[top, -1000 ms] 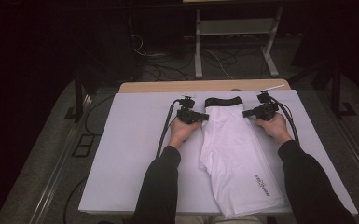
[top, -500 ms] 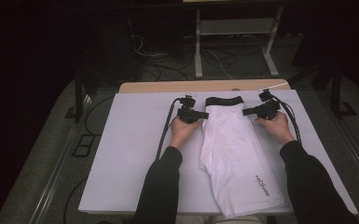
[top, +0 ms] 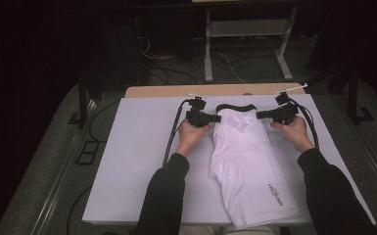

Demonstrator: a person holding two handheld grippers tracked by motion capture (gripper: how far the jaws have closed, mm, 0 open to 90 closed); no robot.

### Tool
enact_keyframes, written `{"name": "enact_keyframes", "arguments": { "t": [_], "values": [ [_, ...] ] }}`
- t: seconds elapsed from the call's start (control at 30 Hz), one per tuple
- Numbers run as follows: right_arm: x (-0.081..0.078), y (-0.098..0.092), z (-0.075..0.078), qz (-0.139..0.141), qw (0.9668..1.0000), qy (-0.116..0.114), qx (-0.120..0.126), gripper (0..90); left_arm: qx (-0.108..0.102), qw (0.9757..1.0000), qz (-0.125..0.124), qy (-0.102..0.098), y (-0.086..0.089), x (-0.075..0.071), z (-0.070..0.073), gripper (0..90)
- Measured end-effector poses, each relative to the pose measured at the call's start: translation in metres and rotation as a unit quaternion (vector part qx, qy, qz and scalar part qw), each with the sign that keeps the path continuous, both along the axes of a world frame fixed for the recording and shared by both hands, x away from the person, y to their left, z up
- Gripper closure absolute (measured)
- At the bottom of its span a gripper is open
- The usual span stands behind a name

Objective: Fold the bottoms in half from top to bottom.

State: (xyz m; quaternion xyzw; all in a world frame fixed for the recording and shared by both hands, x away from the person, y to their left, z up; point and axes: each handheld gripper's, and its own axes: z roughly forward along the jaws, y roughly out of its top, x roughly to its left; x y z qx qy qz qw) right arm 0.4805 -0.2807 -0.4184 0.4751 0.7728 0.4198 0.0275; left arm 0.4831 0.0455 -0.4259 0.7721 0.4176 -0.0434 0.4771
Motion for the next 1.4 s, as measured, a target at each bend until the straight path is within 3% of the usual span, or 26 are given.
{"name": "enact_keyframes", "arguments": {
  "t": [0.3, 0.57, 1.4],
  "values": [
    [-0.012, -0.003, 0.013, 0.004, 0.9999, -0.015, 0.004, 88.3, -0.001, 1.0000, -0.004, -0.008, -0.001, -0.015, 0.023, 88.8],
    [-0.021, -0.005, 0.019, 0.010, 0.9996, -0.026, 0.009, 88.3, -0.005, 0.9999, -0.012, -0.009, -0.005, -0.025, 0.035, 88.9],
    [-0.052, -0.015, 0.032, 0.021, 0.9981, -0.050, 0.029, 88.2, -0.042, 0.9980, -0.041, -0.024, -0.008, -0.061, 0.054, 88.8]
  ]
}}
